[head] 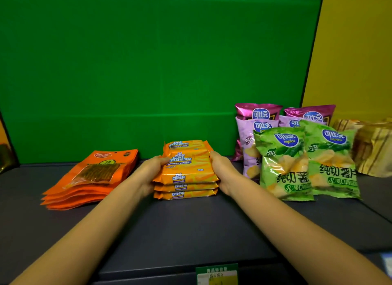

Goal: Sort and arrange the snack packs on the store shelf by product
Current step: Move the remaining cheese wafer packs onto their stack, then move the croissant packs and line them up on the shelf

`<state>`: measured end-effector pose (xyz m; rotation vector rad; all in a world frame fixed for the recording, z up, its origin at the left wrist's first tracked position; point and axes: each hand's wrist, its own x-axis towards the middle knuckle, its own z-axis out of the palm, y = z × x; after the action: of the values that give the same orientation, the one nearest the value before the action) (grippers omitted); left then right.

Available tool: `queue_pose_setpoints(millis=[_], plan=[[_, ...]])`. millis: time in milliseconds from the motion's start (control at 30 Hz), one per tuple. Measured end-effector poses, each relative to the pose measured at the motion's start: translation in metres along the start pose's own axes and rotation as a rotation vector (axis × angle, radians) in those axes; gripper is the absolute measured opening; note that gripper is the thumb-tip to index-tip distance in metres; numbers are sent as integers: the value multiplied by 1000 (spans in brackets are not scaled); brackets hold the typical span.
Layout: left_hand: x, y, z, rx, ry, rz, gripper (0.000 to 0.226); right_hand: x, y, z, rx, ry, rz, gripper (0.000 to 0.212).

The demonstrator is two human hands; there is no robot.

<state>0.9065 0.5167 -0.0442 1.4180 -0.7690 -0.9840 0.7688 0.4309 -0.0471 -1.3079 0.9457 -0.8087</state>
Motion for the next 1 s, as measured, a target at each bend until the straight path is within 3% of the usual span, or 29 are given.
queue_pose_setpoints(millis=[100, 167, 200, 333, 433, 533, 600, 800, 1000], plan=[[-2, 2, -5, 68, 28, 8, 20, -1, -4, -2, -59, -2, -21, 40], [-7, 6, -11, 97, 66, 28, 53, -9, -11, -6, -127, -7, -50, 38], [-12, 8, -17, 109, 73, 80, 59, -12, -13, -11, -168, -9, -72, 36], [-38, 25, -23, 380, 181, 491, 38, -50, -26, -37, -432, 1, -248, 53], [-71, 48, -5, 661, 172, 640, 16, -83, -31, -72, -572, 43, -402, 45], [-101, 49, 17, 950, 227, 764, 43, -124, -33, -127, -702, 132, -511, 32], [-118, 44, 40, 1038, 252, 826, 49, -154, -30, -175, -837, 252, -571, 28], [-154, 3, 126, 943, 138, 914, 26, -248, 8, -321, -982, 551, -498, 24], [-203, -59, 234, 903, 107, 859, 31, -326, 68, -430, -1064, 738, -342, 19]])
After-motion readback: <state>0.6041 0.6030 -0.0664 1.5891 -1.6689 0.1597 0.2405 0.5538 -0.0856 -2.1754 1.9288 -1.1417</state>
